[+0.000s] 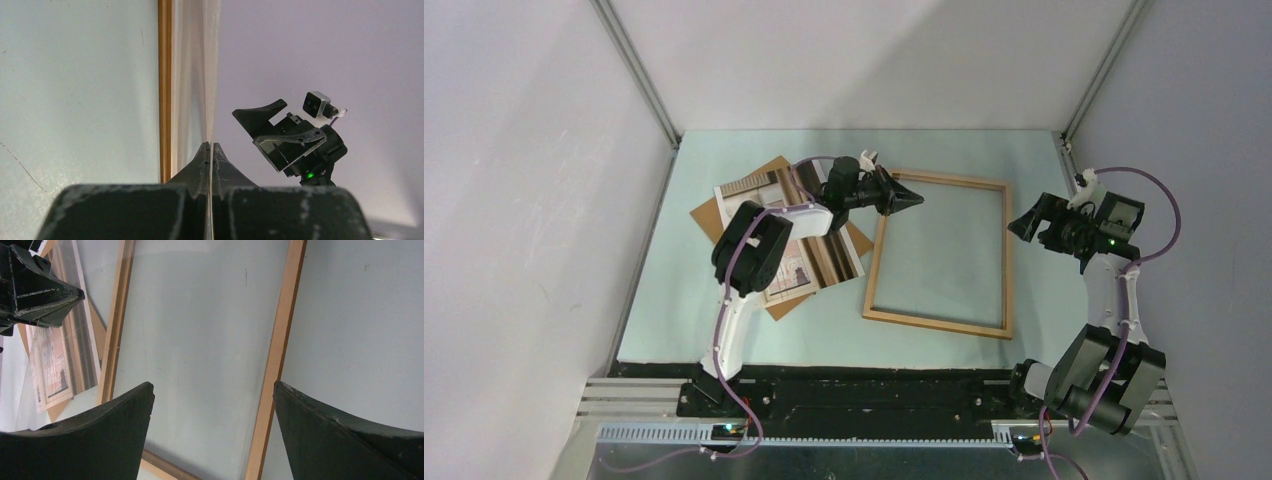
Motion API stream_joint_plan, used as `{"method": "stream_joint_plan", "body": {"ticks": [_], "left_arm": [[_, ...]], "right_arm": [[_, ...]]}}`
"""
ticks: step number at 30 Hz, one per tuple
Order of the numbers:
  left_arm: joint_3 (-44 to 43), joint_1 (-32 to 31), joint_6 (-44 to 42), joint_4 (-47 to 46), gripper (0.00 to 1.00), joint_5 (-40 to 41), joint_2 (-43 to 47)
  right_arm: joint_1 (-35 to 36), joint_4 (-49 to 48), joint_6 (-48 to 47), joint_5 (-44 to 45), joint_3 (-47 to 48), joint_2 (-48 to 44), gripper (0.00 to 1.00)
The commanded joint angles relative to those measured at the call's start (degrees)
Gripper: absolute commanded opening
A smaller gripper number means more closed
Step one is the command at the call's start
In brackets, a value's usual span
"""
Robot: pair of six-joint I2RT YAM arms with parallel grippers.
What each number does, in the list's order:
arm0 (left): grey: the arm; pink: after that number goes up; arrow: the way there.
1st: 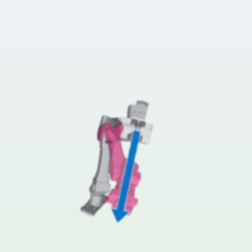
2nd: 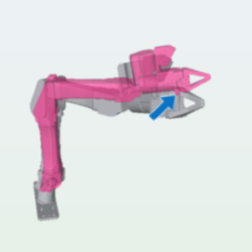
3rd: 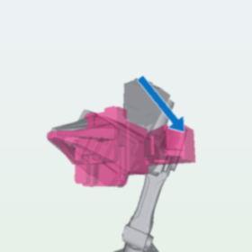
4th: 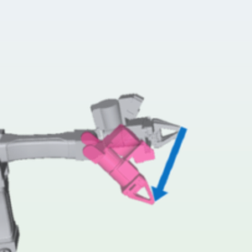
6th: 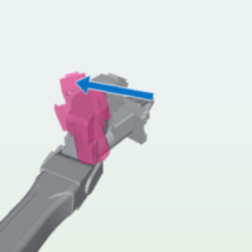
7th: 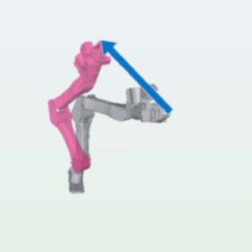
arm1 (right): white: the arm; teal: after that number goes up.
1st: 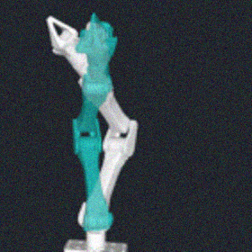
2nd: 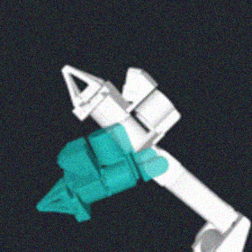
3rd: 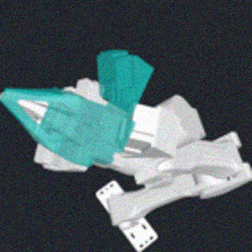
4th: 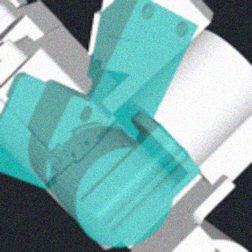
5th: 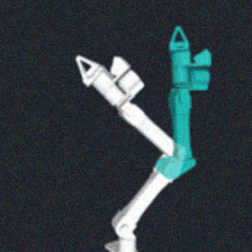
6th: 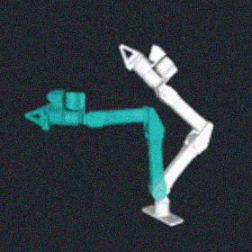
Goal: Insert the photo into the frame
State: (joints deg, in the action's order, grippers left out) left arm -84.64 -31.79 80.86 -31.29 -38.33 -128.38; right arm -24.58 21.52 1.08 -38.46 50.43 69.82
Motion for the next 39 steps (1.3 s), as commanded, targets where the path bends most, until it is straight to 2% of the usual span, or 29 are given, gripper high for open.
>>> {"method": "stream_joint_plan", "body": {"ticks": [1,11,28,39], "left_arm": [[0.1,-0.5,0.5,-4.4,0.0,0.7,0.2],[1.0,-0.7,-1.4,-4.6,0.0,0.9,-0.9],[4.6,-0.8,-4.5,-4.6,0.0,2.7,-1.0],[6.3,-0.7,-7.8,-3.4,0.0,3.7,-0.4]], "right_arm": [[-0.4,-1.8,-0.2,-1.6,0.0,0.1,0.92],[-0.6,-1.0,0.0,1.2,-0.1,2.2,0.91],[2.3,-0.9,0.2,8.1,0.5,11.8,0.85],[3.0,1.4,0.4,9.0,4.3,21.3,0.76]]}}
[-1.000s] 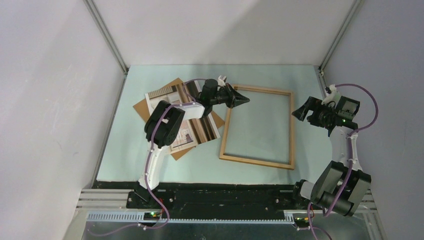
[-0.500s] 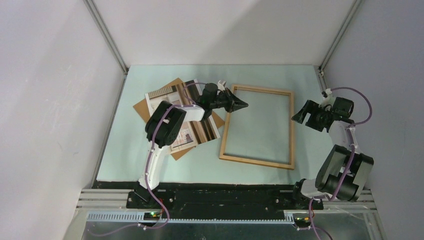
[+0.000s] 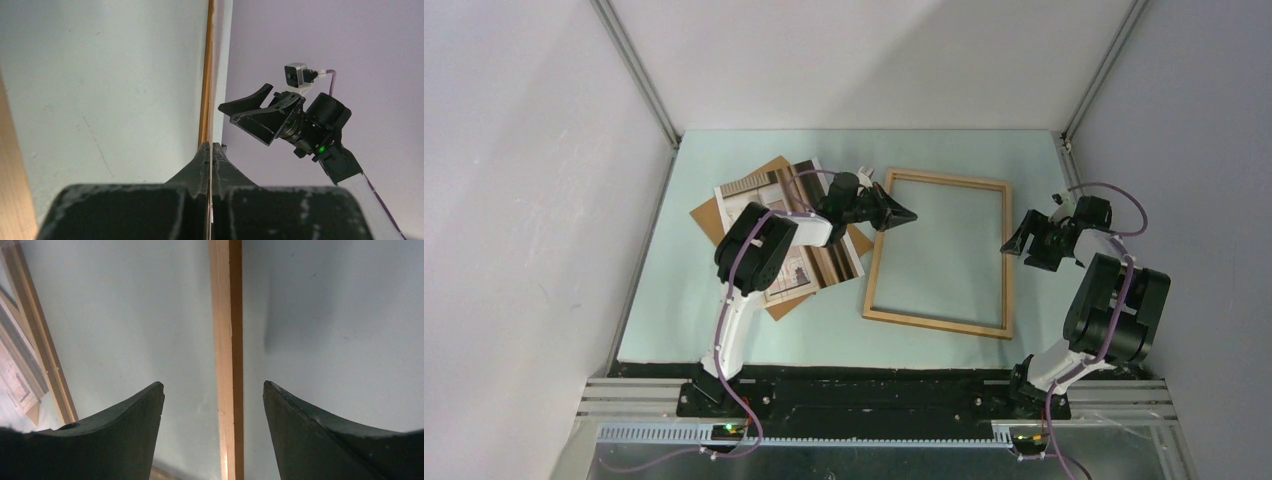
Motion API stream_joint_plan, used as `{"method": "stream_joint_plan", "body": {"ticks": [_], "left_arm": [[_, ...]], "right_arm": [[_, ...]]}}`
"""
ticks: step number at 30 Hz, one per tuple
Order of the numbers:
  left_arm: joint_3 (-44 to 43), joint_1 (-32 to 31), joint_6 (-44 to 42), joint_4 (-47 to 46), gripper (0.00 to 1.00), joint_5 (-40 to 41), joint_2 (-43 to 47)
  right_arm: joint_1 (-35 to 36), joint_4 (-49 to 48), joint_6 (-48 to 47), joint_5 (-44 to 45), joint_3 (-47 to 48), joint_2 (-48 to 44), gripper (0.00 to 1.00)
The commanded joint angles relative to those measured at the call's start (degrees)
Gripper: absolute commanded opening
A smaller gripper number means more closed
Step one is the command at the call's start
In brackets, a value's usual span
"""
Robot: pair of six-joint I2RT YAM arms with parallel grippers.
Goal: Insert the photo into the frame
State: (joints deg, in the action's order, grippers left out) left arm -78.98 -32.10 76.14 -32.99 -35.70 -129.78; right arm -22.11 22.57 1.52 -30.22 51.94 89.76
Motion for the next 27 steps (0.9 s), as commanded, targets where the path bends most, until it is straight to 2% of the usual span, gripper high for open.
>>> {"method": "stream_joint_plan", "body": {"ticks": [1,17,27], "left_arm": [[0.8,-0.4,-3.4,-1.1,0.0,1.3,1.0],[-0.1,0.5,-12.7,8.1,0.0,3.6,2.2],[-1.7,0.6,-15.0,11.0,0.0,3.8,1.8]], "right_arm": [[0.8,0.4,-0.2,0.9,2.9,1.9,0.76],[2.4,1.2,-1.1,1.7,3.5,3.6,0.74],[2.9,1.4,-1.3,1.9,3.5,4.0,0.74]]}}
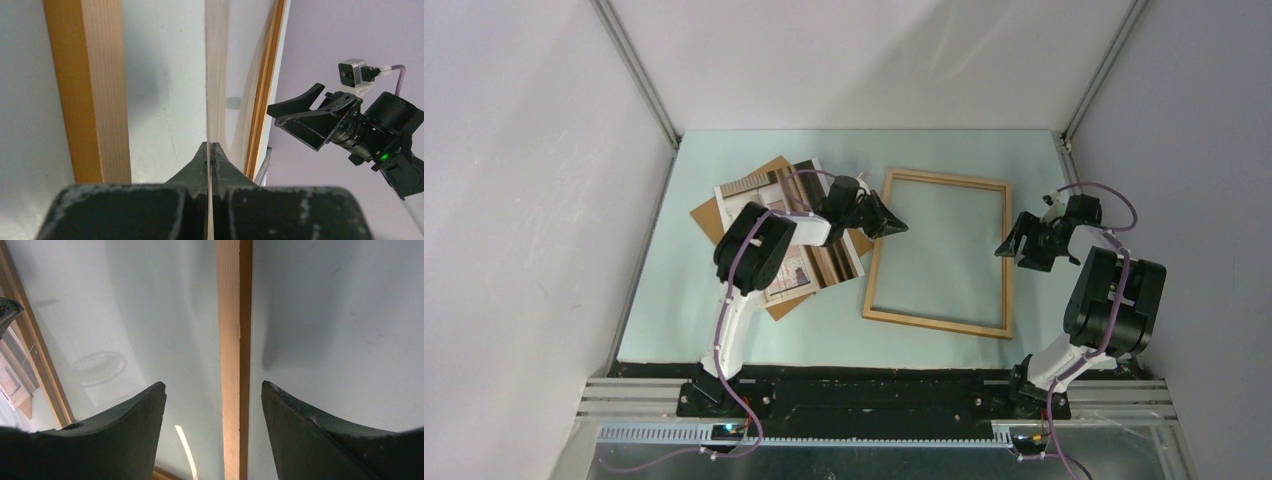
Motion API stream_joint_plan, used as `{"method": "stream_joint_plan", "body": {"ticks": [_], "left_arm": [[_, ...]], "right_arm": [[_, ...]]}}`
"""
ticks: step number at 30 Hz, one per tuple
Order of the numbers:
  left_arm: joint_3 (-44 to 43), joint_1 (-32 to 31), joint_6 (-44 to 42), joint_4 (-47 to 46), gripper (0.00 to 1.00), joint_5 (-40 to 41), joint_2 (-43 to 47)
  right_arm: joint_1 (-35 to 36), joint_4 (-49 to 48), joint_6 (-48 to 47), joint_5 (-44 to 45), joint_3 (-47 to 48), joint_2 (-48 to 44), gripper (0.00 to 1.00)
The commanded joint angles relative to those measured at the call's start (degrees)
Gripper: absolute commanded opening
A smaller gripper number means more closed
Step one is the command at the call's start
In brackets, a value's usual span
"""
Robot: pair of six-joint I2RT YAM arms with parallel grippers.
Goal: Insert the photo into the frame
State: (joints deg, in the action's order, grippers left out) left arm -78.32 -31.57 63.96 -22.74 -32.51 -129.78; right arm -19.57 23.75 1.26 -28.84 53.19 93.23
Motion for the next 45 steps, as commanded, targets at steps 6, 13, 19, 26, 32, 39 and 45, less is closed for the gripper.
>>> {"method": "stream_joint_plan", "body": {"ticks": [6,13,19,26,32,39,45], "left_arm": [[-3.1,-0.1,-1.5,0.9,0.0,-0.6,1.2],[-4.5,-0.1,0.7,0.9,0.0,-1.8,1.1],[-4.5,-0.1,3.0,0.9,0.0,-2.9,1.6],[-4.9,-0.1,7.7,0.9,0.0,-4.5,2.1],[-5.7,-0.1,11.8,0.9,0.0,-6.5,2.7],[-6.7,-0.1,15.5,0.8,0.0,-8.5,2.6],[-6.7,-0.1,17.4,-0.2,0.0,-9.7,3.5]], "right_arm": [[0.5,0.3,-1.1,0.7,2.3,0.8,0.74],[0.2,0.2,-1.0,1.7,2.2,0.7,0.74],[-0.8,0.2,-0.9,1.3,2.2,0.7,0.72],[-1.7,0.2,-0.9,0.4,2.2,0.3,0.69],[-2.5,0.4,-1.0,-0.1,2.2,0.4,0.68],[-3.0,0.5,-1.0,-0.5,2.3,0.2,0.67],[-3.6,0.7,-1.0,-0.9,2.2,0.1,0.66]]}}
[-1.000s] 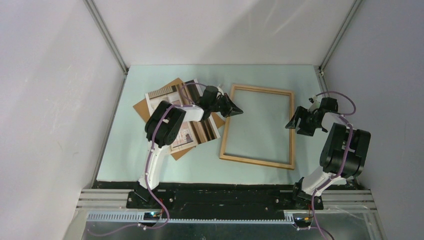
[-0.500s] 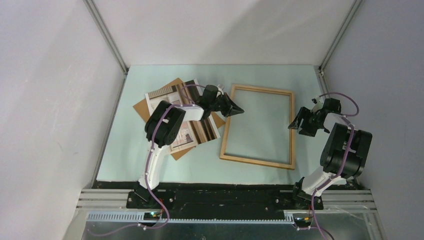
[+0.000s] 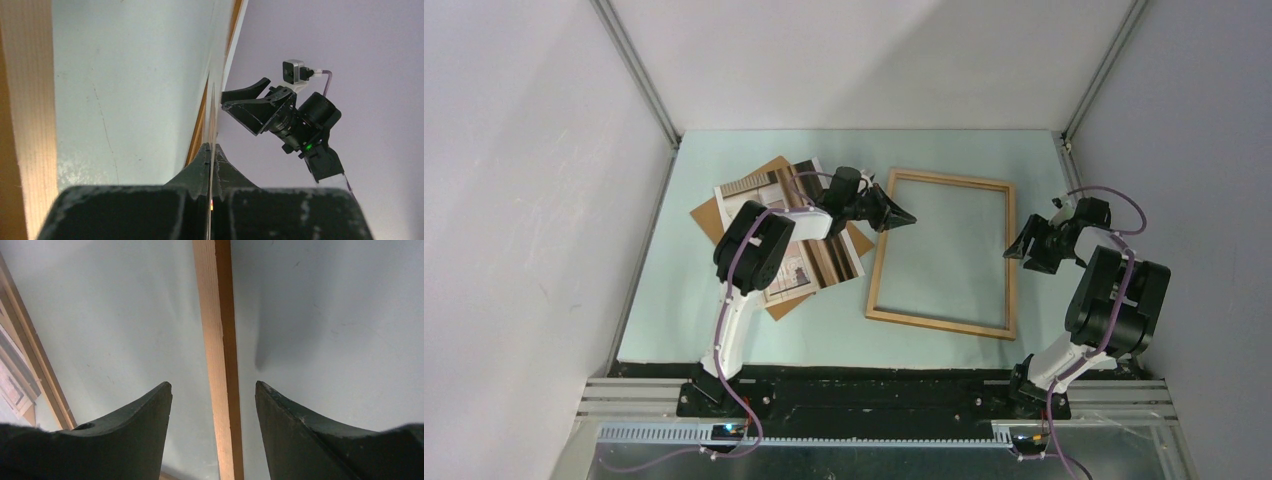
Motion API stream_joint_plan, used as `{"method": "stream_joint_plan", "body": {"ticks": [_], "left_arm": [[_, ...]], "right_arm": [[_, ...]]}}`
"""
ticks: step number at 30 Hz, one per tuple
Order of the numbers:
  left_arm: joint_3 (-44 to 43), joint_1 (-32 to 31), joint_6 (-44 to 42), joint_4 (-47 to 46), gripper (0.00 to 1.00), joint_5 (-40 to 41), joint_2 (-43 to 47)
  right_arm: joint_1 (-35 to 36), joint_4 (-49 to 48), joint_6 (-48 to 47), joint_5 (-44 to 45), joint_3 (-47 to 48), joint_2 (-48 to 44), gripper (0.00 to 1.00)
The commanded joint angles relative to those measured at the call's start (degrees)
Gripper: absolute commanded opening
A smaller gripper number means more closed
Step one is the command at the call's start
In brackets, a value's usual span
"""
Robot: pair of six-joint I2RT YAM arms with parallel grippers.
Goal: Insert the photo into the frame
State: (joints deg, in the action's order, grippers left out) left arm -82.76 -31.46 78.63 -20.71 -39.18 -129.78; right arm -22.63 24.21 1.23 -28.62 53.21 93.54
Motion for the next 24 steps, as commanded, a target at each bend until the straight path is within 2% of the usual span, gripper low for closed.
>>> {"method": "stream_joint_plan", "body": {"ticks": [1,10,24], "left_arm": [[-2.3,-0.2,2.6,-2.3,0.0,-3.0,3.7],[-1.9,-0.7,-0.5,-2.4,0.0,-2.8,3.0],[-2.1,-1.6,-4.6,-2.4,0.0,-3.7,4.1]], "right_arm": [[-0.6,0.2,-1.0,-1.1,2.2,-0.2,0.66],[-0.5,-0.2,-1.0,-0.3,2.2,0.1,0.62],[1.6,-0.2,-1.1,3.6,5.5,3.0,0.39]]}}
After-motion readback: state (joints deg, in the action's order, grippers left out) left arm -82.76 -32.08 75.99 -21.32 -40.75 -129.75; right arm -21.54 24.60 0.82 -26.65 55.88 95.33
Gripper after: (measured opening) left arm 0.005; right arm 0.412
